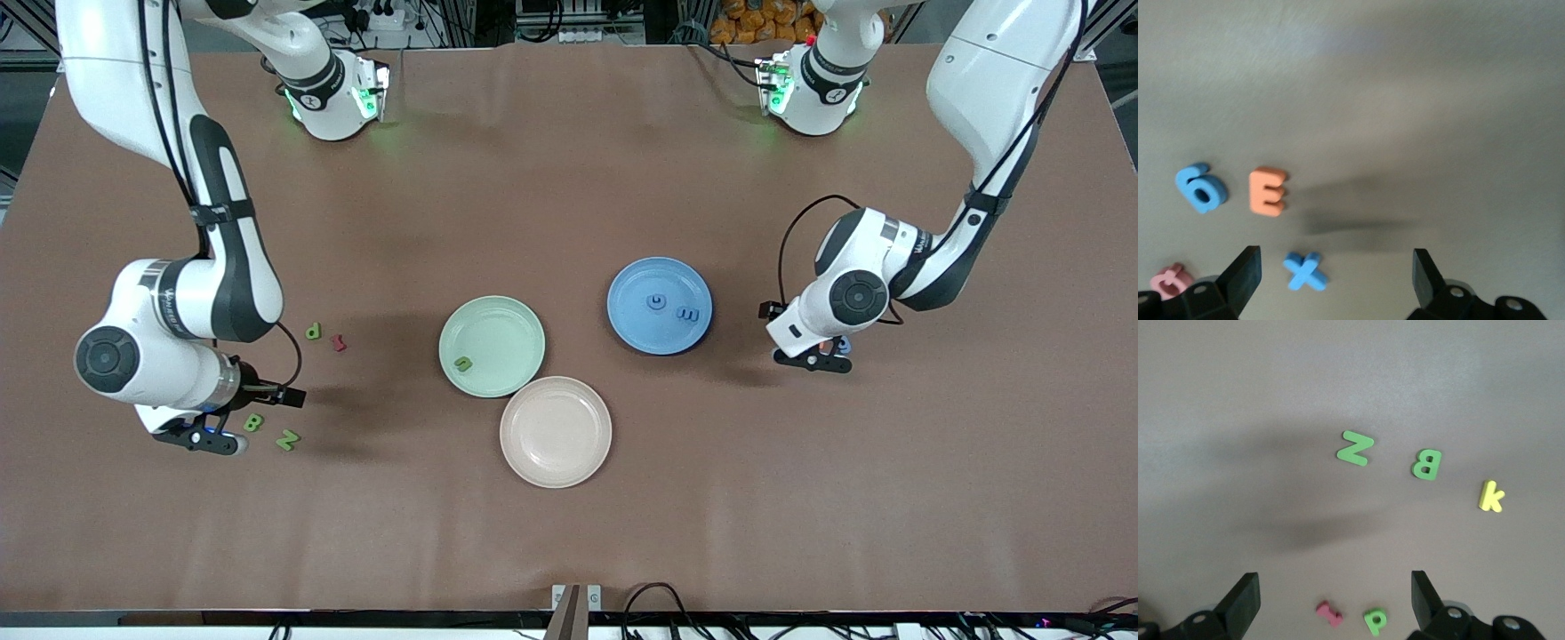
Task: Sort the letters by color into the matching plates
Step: 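Grasp the blue X with the left gripper and lift it over the blue plate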
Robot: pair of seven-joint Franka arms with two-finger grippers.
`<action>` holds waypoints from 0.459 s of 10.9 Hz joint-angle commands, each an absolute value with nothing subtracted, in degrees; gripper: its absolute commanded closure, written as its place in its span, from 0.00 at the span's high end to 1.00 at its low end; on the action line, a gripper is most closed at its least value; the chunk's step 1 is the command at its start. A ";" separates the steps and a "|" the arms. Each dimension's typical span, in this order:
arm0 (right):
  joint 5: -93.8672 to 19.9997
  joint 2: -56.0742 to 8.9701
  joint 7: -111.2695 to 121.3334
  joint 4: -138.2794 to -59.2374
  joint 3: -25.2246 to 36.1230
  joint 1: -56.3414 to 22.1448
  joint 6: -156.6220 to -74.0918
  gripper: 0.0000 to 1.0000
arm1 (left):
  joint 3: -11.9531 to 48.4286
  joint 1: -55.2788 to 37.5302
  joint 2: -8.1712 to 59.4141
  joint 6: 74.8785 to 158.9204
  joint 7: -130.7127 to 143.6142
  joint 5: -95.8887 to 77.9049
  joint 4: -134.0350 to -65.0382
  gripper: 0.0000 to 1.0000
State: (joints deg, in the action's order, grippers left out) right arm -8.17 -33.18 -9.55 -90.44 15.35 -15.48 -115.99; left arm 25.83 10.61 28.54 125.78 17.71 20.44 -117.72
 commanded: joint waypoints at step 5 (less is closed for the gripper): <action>-6.42 -32.43 -9.23 -87.45 15.21 -15.29 -112.50 1.00 | 24.79 13.62 24.69 131.65 11.95 21.80 -126.65 1.00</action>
State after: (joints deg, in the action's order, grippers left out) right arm -7.55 -32.96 -9.53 -87.91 15.36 -15.47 -113.45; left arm 25.00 13.70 26.03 128.56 12.42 20.47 -124.06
